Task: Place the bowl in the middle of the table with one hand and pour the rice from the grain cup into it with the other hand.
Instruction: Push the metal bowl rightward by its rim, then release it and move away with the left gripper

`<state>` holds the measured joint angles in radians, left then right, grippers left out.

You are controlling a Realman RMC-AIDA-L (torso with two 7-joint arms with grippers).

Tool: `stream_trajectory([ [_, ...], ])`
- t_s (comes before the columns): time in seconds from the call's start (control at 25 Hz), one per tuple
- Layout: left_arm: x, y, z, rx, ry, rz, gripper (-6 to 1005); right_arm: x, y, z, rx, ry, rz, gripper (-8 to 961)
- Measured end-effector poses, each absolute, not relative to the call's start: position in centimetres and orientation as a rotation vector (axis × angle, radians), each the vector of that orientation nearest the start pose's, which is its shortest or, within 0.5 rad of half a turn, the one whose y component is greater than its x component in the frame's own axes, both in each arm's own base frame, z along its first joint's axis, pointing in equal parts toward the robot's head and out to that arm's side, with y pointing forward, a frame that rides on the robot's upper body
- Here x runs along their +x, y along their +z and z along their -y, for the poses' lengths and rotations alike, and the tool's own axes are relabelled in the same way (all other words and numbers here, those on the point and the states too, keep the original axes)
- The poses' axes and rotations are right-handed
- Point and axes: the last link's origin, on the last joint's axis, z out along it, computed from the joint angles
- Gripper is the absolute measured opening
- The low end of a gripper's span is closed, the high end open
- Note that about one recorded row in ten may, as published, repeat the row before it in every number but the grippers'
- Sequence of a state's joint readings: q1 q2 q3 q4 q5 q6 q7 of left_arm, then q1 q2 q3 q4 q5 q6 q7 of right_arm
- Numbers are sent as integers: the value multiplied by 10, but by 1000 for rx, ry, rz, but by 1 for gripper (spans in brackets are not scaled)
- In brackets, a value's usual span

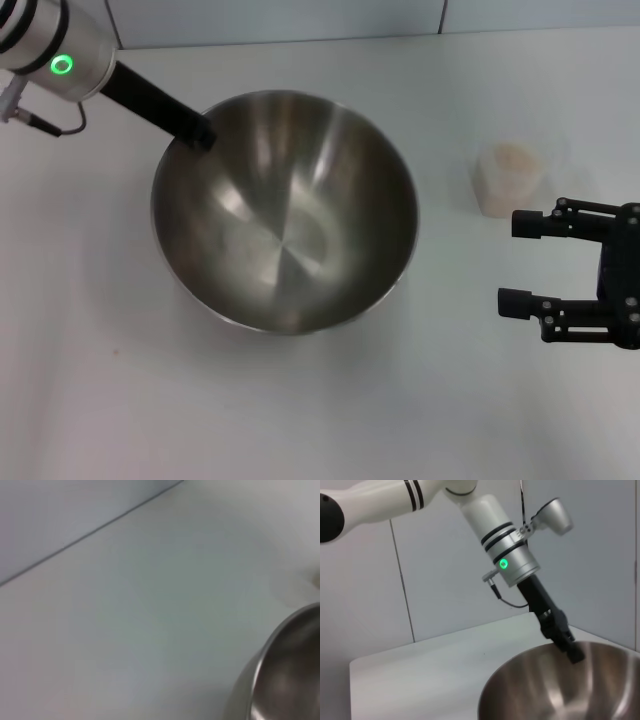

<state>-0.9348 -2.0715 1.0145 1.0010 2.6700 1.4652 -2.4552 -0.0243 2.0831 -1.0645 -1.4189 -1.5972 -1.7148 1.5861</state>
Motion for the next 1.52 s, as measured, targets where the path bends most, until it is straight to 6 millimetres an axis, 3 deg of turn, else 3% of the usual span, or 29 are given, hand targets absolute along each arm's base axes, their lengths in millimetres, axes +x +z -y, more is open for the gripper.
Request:
stream_trajectory([
  [0.4,-110,0,-428,-2661,229,835,43,241,69,-226,-2704,741,-399,784],
  [0.72,-97,-13,-429,-2694,168,753,44,240,67,-228,-2717,748,-372,785],
  [1.52,-107,-39,-437,-2668,176,644,43,238,66,-229,-2724,763,-361,785],
])
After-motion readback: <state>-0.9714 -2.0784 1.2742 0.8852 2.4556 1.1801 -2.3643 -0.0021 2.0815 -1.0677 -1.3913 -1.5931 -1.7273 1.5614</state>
